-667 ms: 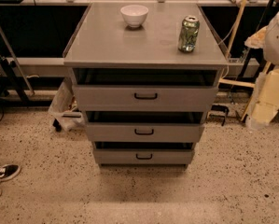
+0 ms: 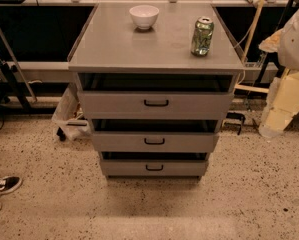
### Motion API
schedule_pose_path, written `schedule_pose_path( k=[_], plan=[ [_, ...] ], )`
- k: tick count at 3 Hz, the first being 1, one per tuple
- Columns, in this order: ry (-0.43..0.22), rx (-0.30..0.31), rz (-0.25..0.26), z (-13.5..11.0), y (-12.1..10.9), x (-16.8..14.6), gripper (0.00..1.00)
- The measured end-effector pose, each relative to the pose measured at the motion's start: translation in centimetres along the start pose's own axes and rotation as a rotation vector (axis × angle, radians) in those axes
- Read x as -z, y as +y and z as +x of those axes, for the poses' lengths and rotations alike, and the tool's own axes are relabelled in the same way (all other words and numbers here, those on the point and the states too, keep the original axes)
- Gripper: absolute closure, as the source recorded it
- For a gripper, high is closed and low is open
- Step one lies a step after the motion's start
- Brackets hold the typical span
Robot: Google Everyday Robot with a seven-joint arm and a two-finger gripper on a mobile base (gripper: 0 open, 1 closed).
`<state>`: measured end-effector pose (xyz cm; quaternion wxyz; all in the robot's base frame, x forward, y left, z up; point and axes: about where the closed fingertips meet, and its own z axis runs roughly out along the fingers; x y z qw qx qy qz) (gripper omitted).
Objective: Open top drawer
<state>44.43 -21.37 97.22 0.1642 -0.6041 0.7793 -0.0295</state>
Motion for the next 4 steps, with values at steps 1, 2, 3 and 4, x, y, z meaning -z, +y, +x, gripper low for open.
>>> schedule_pose_path(
  k=[1,2,3,4],
  plan=[
    [0.009,-0.012,0.02,-0.8,-1.3,-3.3,0.0],
    [0.015,-0.015,0.082,-2.1,-3.8,-8.4,0.0],
    [0.033,-0.01,0.146,-3.6,-7.7,-14.1,0.0],
    [0.065,-0.022,0.101,-3.9,-11.1,-21.3,0.0]
  ],
)
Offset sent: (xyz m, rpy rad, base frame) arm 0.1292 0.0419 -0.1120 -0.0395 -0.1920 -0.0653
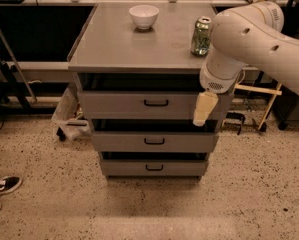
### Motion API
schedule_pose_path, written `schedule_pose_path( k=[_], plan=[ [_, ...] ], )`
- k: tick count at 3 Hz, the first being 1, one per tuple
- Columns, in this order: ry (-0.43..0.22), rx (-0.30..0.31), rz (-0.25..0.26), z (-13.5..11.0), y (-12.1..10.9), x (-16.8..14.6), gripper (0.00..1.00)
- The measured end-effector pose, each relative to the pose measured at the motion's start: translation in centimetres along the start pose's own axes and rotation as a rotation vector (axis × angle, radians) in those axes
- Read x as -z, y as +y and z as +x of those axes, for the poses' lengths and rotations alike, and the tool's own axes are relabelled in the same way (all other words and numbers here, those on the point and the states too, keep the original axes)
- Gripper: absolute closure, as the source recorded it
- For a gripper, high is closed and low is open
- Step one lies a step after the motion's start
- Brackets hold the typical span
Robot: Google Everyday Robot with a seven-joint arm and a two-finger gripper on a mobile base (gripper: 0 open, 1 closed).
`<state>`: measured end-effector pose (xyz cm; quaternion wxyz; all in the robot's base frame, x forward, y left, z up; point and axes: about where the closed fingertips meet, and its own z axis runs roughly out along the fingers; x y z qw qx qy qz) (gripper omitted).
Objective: Open top drawer
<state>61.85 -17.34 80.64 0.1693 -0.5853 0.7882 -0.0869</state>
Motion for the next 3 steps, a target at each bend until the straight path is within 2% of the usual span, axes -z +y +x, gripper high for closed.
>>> schedule_pose_path(
  k=[1,2,3],
  plan=[
    [0.0,0.0,0.001,0.0,0.0,0.0,0.0],
    [-0.006,0.006,-0.031,0.3,0.1,-2.7,0.0],
    [-0.019,0.026,-0.082,-0.3,-0.4,-7.4,0.0]
  ],
)
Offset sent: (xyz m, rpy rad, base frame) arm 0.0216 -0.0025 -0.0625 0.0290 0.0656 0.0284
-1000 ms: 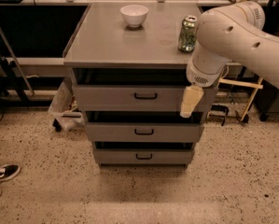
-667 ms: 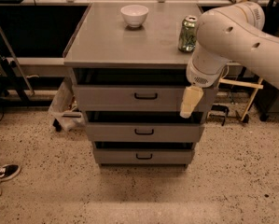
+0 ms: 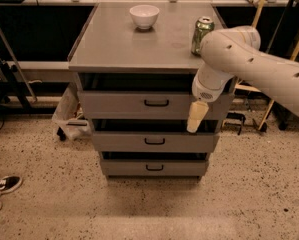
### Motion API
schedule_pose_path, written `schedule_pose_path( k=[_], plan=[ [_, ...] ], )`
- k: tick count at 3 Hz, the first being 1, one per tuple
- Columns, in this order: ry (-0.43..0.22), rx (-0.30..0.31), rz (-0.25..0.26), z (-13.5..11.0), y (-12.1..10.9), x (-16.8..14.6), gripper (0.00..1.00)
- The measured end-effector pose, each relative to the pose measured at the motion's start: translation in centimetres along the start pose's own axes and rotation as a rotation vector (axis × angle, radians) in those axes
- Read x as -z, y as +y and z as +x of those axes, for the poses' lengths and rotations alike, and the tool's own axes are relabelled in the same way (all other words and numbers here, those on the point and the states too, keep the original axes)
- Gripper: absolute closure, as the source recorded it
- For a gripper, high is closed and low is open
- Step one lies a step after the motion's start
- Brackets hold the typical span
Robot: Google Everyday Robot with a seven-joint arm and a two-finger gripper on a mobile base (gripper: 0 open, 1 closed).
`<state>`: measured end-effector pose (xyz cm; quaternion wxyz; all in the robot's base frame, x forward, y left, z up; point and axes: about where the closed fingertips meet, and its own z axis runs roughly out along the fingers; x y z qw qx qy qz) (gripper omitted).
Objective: Open top drawer
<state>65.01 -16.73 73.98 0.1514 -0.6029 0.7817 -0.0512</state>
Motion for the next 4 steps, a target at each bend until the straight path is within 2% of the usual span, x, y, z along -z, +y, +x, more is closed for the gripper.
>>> schedule_pose_path(
  k=[1,2,3,4],
  plan=[
    [0.0,0.012,-0.016,-1.5,-2.0,-4.7,0.0],
    [0.013,0.034,-0.015,-4.9,-6.4,-12.4,0.0],
    [0.013,0.034,-0.015,-4.8,-6.2,-12.4,0.0],
    [0.013,0.034,-0.015,-4.7,-6.1,-12.4,0.14]
  ],
)
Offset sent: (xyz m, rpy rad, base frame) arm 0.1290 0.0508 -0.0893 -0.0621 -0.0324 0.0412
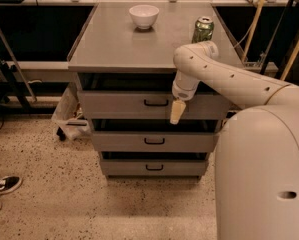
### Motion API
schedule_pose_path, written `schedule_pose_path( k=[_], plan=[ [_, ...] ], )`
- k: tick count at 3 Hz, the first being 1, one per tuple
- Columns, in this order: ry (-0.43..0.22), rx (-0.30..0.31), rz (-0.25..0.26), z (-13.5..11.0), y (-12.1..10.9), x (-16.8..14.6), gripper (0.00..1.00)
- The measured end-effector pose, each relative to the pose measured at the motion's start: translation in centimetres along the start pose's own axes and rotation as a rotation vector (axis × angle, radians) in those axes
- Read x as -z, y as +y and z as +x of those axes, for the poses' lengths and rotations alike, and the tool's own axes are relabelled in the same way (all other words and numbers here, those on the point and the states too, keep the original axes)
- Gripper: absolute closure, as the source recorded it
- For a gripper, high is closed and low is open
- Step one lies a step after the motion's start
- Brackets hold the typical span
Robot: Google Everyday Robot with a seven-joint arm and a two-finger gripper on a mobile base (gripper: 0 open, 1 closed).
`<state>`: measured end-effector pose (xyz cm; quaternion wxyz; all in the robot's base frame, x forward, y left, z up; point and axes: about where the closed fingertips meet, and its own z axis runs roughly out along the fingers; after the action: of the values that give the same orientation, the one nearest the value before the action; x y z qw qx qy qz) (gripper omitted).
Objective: Open top drawer
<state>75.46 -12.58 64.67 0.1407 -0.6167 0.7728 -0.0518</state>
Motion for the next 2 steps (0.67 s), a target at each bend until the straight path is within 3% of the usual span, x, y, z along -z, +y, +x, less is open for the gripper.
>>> schedule_pose_path(
  k=[2],
  plan=[
    [0.01,-0.018,-0.003,0.76,0.36,0.12,0.6]
  ],
)
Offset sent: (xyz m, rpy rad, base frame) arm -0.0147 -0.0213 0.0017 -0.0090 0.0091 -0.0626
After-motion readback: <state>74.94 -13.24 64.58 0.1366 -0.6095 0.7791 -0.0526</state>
